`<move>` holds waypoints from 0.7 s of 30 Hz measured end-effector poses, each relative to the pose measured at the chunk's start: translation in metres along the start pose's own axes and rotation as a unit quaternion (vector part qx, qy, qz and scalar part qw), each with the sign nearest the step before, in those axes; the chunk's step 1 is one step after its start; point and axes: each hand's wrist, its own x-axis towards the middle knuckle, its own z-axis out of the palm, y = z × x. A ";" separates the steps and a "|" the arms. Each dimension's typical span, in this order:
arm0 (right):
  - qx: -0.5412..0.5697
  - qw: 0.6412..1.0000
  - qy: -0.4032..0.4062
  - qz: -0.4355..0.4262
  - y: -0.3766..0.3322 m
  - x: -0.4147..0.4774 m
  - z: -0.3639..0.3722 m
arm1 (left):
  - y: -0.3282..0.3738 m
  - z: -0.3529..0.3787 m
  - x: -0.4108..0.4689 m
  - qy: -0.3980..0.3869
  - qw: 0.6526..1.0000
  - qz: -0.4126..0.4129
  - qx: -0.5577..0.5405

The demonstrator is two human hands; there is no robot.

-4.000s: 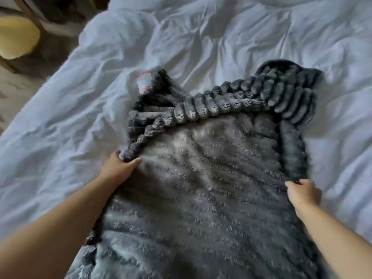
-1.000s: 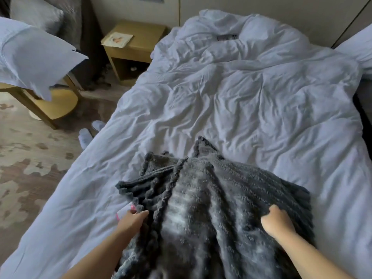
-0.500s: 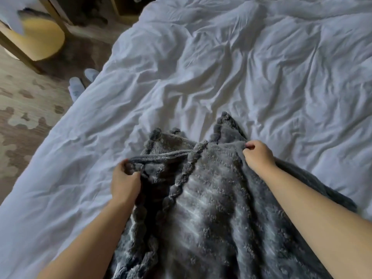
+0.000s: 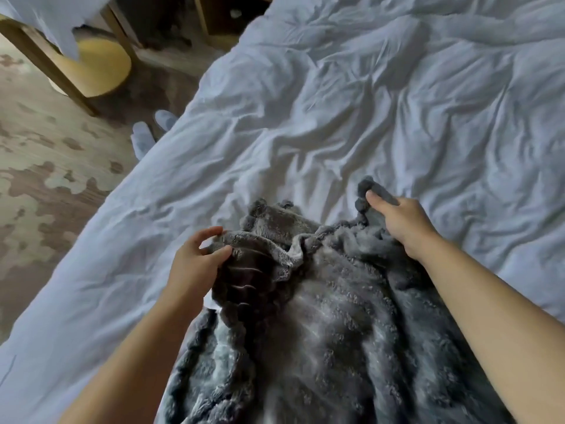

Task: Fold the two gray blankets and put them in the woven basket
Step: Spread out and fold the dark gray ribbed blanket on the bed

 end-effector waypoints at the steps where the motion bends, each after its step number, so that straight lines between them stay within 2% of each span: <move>1: 0.007 1.000 0.008 -0.022 -0.011 -0.018 -0.006 | 0.003 -0.001 -0.006 0.005 1.000 -0.010 0.025; 3: 0.029 0.997 -0.013 -0.065 -0.034 -0.059 -0.019 | 0.011 -0.003 -0.022 0.007 0.998 -0.043 0.051; 5: 0.048 0.991 -0.051 -0.116 -0.054 -0.102 -0.033 | 0.022 -0.003 -0.042 -0.008 0.997 -0.073 0.020; 7: 0.022 0.988 -0.069 -0.139 -0.070 -0.141 -0.048 | 0.042 -0.002 -0.067 -0.033 0.996 -0.074 -0.027; 11: -0.122 0.984 -0.077 -0.107 -0.100 -0.225 -0.079 | 0.098 -0.002 -0.123 -0.065 0.992 0.000 -0.110; 13: -0.085 0.972 -0.152 -0.156 -0.116 -0.277 -0.100 | 0.127 0.000 -0.156 -0.085 0.981 0.060 -0.166; 14: -0.054 0.945 -0.232 -0.222 -0.125 -0.304 -0.112 | 0.139 0.001 -0.174 -0.116 0.967 0.092 -0.207; 15: -0.018 0.901 -0.333 -0.278 -0.134 -0.330 -0.124 | 0.151 0.002 -0.190 -0.157 0.947 0.123 -0.250; 16: 0.023 0.858 -0.415 -0.303 -0.140 -0.353 -0.133 | 0.162 0.004 -0.207 -0.201 0.925 0.148 -0.286; 17: 0.037 0.834 -0.455 -0.309 -0.144 -0.371 -0.137 | 0.169 0.006 -0.223 -0.243 0.905 0.167 -0.306; 18: 0.028 0.845 -0.435 -0.310 -0.146 -0.378 -0.136 | 0.175 0.010 -0.238 -0.278 0.894 0.184 -0.301; 20: -0.068 0.918 -0.229 -0.316 -0.137 -0.367 -0.127 | 0.178 0.021 -0.263 -0.283 0.907 0.206 -0.235; 21: -0.118 0.941 -0.136 -0.285 -0.135 -0.362 -0.120 | 0.177 0.026 -0.271 -0.267 0.918 0.206 -0.211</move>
